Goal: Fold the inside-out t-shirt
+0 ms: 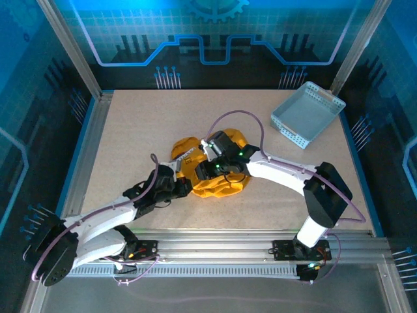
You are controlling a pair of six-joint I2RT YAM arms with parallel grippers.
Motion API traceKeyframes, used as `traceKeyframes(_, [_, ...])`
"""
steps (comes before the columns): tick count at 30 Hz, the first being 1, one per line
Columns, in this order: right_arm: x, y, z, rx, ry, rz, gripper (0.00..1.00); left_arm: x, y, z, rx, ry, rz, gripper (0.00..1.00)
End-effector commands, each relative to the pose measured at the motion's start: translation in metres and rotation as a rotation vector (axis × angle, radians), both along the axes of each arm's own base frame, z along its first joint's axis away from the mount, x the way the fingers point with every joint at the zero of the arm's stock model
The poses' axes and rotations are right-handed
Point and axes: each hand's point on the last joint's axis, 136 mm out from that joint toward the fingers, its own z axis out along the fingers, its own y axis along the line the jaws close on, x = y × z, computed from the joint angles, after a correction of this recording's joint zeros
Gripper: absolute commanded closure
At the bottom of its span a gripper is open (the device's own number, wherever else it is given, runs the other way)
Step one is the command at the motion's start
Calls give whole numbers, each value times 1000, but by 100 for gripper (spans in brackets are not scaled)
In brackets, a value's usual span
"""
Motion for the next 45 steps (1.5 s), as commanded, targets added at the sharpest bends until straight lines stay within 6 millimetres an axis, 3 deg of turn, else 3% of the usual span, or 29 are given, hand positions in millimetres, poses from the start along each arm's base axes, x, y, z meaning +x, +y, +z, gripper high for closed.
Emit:
traceKeyframes(1, [1,-1,-26,-54,8,-8,64,5,-1,-1,-58,-17,30,97])
traceKeyframes(16, [-9,24,-33,-20,49,44,62,6,-3,-1,-74,-24,21,97])
traceKeyframes(20, [-9,29,-33,-7,60,51,67,6,-3,-1,-76,-25,17,97])
traceKeyframes(29, [0,42,-40,13,80,48,66,2,-1,0,-78,-28,16,97])
traceKeyframes(32, [4,48,-40,18,79,52,72,0,0,-2,-74,-22,17,96])
traceKeyframes(35, [7,50,-31,23,65,48,91,-1,3,-5,-67,-16,24,93])
traceKeyframes(38, [9,42,-20,4,34,26,99,-3,8,-8,-49,-11,40,86])
traceKeyframes(45, [7,17,29,-66,-83,-15,100,-3,22,-13,25,-4,78,72])
